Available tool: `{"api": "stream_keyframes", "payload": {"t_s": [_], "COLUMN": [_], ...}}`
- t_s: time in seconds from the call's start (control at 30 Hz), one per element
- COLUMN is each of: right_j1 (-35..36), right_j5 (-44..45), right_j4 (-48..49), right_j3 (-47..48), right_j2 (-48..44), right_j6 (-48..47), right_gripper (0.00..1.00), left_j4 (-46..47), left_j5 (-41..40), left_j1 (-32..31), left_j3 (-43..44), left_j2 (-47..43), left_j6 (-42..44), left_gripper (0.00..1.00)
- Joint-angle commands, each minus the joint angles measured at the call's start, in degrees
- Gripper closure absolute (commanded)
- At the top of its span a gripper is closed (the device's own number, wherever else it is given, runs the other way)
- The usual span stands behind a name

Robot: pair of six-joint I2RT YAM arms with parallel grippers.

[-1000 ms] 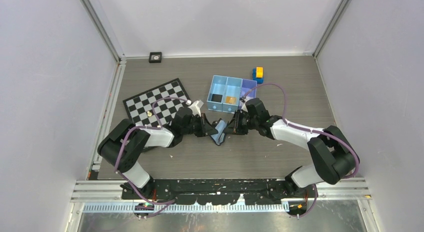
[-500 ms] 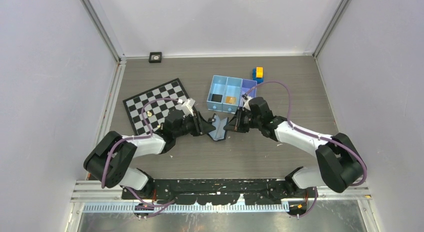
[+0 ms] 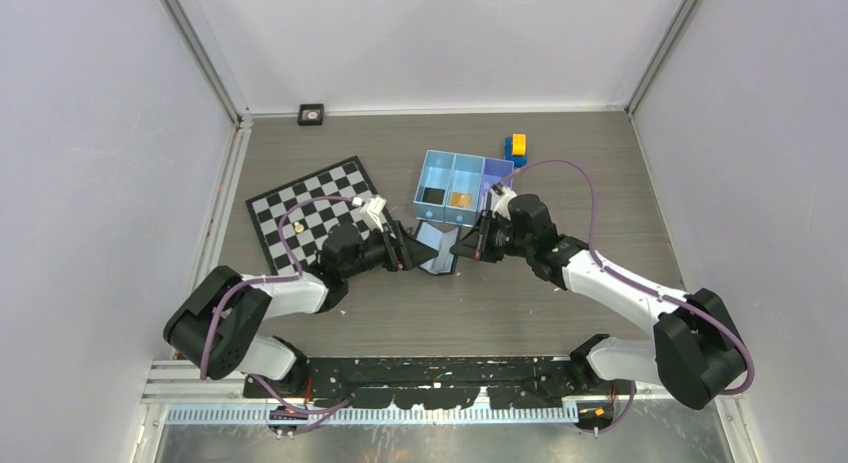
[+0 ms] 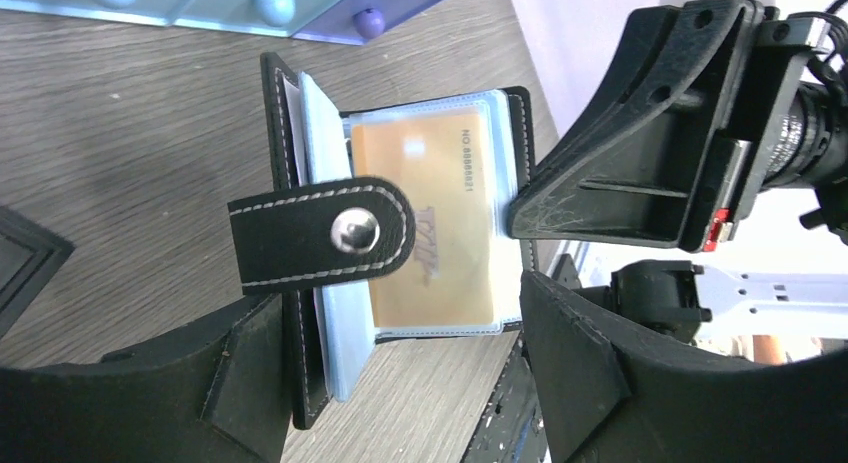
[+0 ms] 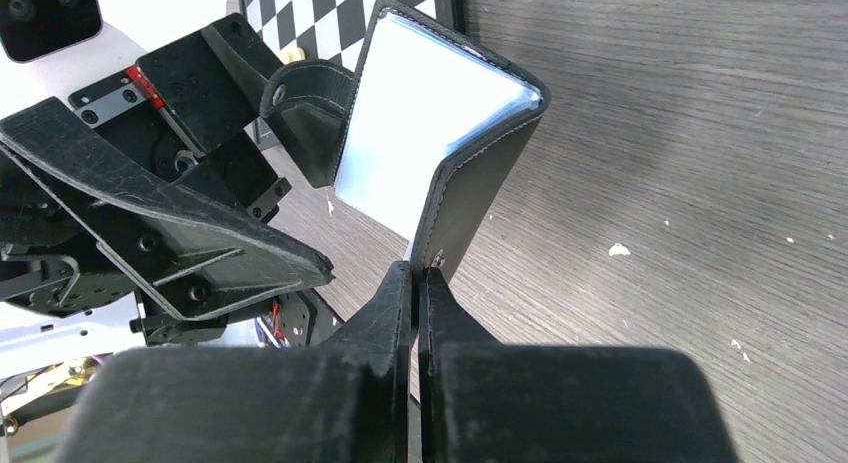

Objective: Take the credit cards out of the card holder
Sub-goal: Remove the credit card from the card holder.

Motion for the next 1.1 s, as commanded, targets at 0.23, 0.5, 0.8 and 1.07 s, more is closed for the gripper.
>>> {"api": "stream_keyframes", "payload": {"t_s": [0.23, 0.5, 0.8, 1.07], "right_j1": [0.25, 0.22, 0.21, 0.22], "right_j5": [-2.89, -2.55, -2.40, -3.23], "right_j4": [5.66, 6.48, 6.31, 6.48], "right_j3": [-2.08, -2.66, -2.41, -1.77], "right_j2": [-7.03, -8.01, -7.65, -6.34], "right_j6": [-1.82, -2.67, -2.61, -1.30], "right_gripper": [1.00, 0.99, 1.00, 1.00], "left_j4": [22.92, 17.67, 8.82, -5.79], "left_j5": [8.29, 7.83, 5.55, -0.33], "left_j1": [0.06, -0.20, -1.48, -5.48], "left_j3": [-0.29, 0.74, 1.80, 5.27], "left_j2": [8.81, 7.25, 3.15, -1.38], "left_j6": [-6.95, -4.31, 0.56, 8.42], "left_gripper": [0.27, 0.28, 0.23, 0.21]}}
